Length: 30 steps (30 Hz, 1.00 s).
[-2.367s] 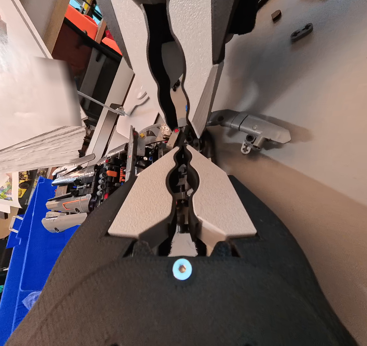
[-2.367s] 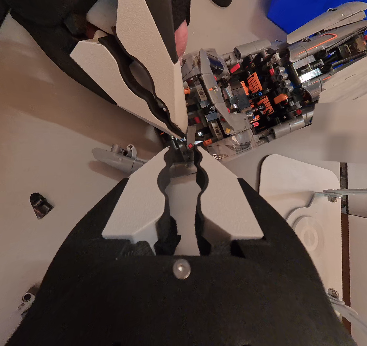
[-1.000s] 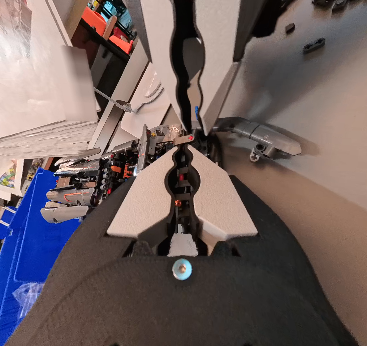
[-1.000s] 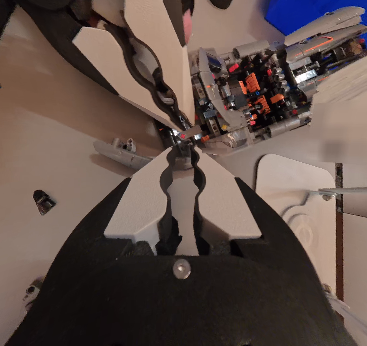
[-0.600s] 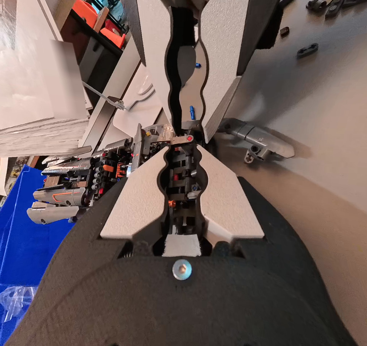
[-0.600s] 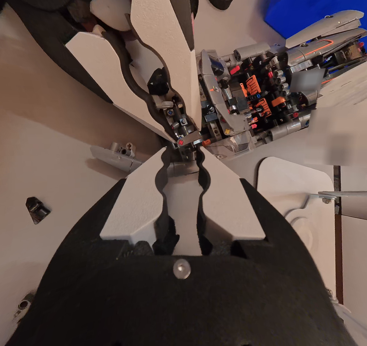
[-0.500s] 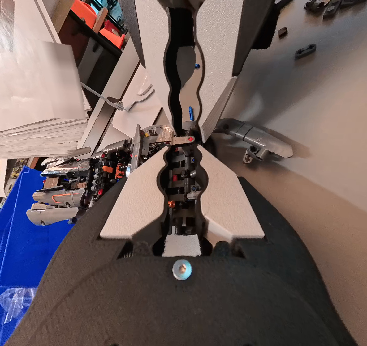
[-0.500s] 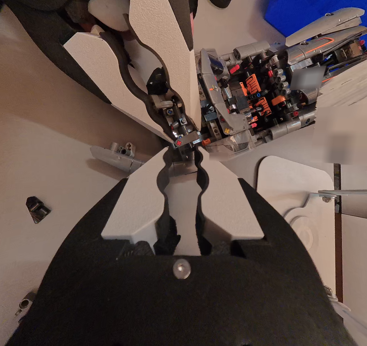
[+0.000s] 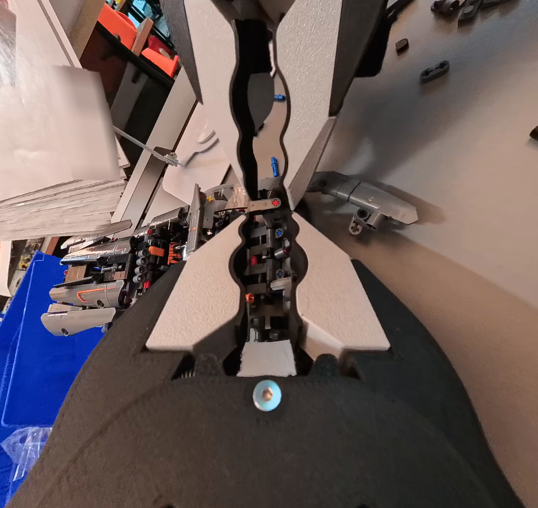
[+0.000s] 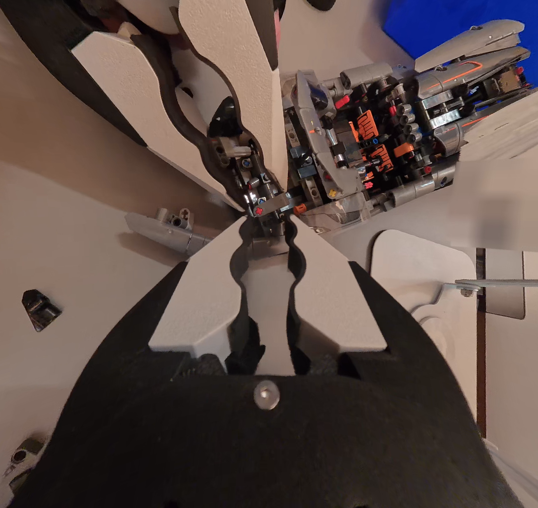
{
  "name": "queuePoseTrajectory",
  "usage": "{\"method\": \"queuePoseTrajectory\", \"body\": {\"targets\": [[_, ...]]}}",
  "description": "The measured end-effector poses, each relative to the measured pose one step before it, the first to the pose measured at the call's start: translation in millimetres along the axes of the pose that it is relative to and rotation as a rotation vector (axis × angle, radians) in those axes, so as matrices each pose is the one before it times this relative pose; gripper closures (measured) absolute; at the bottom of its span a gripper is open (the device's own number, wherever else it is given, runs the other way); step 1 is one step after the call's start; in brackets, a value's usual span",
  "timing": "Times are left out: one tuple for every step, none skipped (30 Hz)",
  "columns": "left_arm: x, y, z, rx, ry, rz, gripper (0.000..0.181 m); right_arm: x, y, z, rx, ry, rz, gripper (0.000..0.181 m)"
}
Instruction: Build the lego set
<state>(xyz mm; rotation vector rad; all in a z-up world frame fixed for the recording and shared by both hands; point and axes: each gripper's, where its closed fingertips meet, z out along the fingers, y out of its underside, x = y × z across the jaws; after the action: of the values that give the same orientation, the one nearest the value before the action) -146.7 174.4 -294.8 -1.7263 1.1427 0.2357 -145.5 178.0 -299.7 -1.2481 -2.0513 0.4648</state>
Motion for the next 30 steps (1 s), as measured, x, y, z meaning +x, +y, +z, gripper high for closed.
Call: {"method": "queuePoseTrajectory", "body": {"targets": [[0.38,-0.55,-0.17,0.0006,-0.002,0.0041,0.16,-0.13,1.31,0.58,-0.0066,0.002,-0.0029,0.164],[0.46,-0.41,-0.1,0.0002,-0.0034,0.0095,0.16,-0.41,0.55,0.42,-0.0029,-0.0003,-0.0013,0.165],[0.31,-0.32,-0.25,-0.0016,-0.0044,0.0093,0.16,-0.23,0.07,-0.13,-0.0006,0.0,-0.0032,0.167],[0.31,-0.24,-0.04,-0.0021,-0.0023,0.0061,0.161,0.02,0.01,-0.24,-0.0003,0.0003,-0.0024,0.167],[1.82,0.32,0.4,-0.0047,0.0102,0.0023,0.164,-0.03,0.03,-0.03,0.0004,-0.001,0.0028,0.167],[0.91,-0.15,0.65,-0.0004,0.0012,-0.0016,0.164,-0.25,0.04,0.17,0.0001,-0.0019,0.0056,0.167],[-0.32,0.14,0.42,-0.003,-0.0061,0.0028,0.165,-0.11,0.07,0.11,0.0002,-0.0019,0.0067,0.167],[-0.28,-0.24,0.23,-0.0009,-0.0043,0.0016,0.165,-0.04,-0.06,0.15,-0.0003,-0.0019,0.007,0.167],[0.15,-0.34,0.39,0.0002,0.0001,-0.0038,0.165,-0.23,-0.15,0.13,-0.0003,-0.0018,0.0075,0.167],[-0.63,-0.16,0.18,0.0003,-0.0031,-0.0039,0.165,-0.33,-0.2,0.13,-0.0003,-0.0017,0.0078,0.167],[-0.61,0.19,0.26,-0.0016,-0.0004,-0.0043,0.164,-0.16,-0.19,0.22,-0.001,-0.0012,0.0085,0.168],[0.03,0.27,0.54,-0.0018,0.0037,-0.0094,0.164,-0.01,0.09,0.34,-0.0024,-0.0002,0.009,0.169],[-0.16,0.27,0.52,-0.001,0.0016,-0.0051,0.163,0.15,-0.29,0.32,0.0002,0.0009,0.0107,0.171],[0.07,-0.07,0.42,0.0012,0.0003,0.0014,0.163,0.04,-0.36,0.31,0.0008,-0.001,0.0162,0.173],[0.55,-0.03,0.44,0.0,0.0011,0.0059,0.161,-0.04,-0.35,0.43,0.0005,-0.0029,0.018,0.175],[0.86,-0.11,1.07,0.0007,-0.0009,0.0067,0.158,0.0,-0.33,0.33,0.001,-0.0025,0.0177,0.176],[0.49,-0.02,0.7,-0.0018,-0.0027,0.0072,0.156,0.26,-0.25,0.39,0.0016,-0.003,0.0195,0.176],[-0.95,0.23,0.29,-0.004,-0.0081,0.0046,0.157,0.45,-0.45,0.22,0.0033,-0.0027,0.0201,0.176],[-0.76,0.3,0.49,-0.0023,-0.0037,-0.0028,0.157,0.26,-0.44,0.45,0.0039,-0.001,0.0165,0.176],[-0.57,0.48,0.22,-0.0011,-0.0007,-0.0051,0.158,-0.38,-0.63,0.49,0.0034,-0.006,0.0227,0.177],[-0.34,0.25,-0.2,0.001,0.0014,-0.0037,0.158,-0.77,-0.63,0.33,0.0032,-0.0141,0.0343,0.177],[-0.33,0.24,-0.28,0.001,0.0012,-0.0034,0.159,-0.44,-0.38,0.17,0.0026,-0.0144,0.0321,0.177],[-0.2,0.19,0.21,0.0006,0.0023,-0.0071,0.159,-0.16,0.13,0.35,0.0035,-0.01,0.0197,0.178],[-0.05,-0.07,0.03,0.0022,0.0047,-0.0053,0.16,-0.24,0.15,0.05,0.0052,-0.0074,0.0076,0.178],[0.2,-0.11,-0.3,0.0038,0.0037,0.0023,0.16,-0.08,0.32,-0.19,0.0028,-0.007,0.0007,0.178],[0.12,-0.09,-0.51,0.0019,-0.0001,0.0072,0.161,0.01,0.38,-0.36,-0.0008,-0.0059,-0.0041,0.177],[0.18,-0.05,-0.77,-0.0012,-0.0026,0.016,0.162,0.45,0.07,-0.48,-0.001,0.0002,-0.0104,0.178],[0.09,0.59,-0.7,-0.004,-0.0016,0.017,0.162,0.79,-0.27,-0.72,0.0011,0.0082,-0.0186,0.178],[0.04,1.2,-0.22,-0.0055,0.0013,0.0077,0.162,1.36,0.04,-0.71,-0.0018,0.0163,-0.0247,0.176],[0.49,1.62,0.44,-0.0065,0.0064,-0.0062,0.161,1.81,0.42,-0.49,-0.0069,0.0197,-0.026,0.173]]}}
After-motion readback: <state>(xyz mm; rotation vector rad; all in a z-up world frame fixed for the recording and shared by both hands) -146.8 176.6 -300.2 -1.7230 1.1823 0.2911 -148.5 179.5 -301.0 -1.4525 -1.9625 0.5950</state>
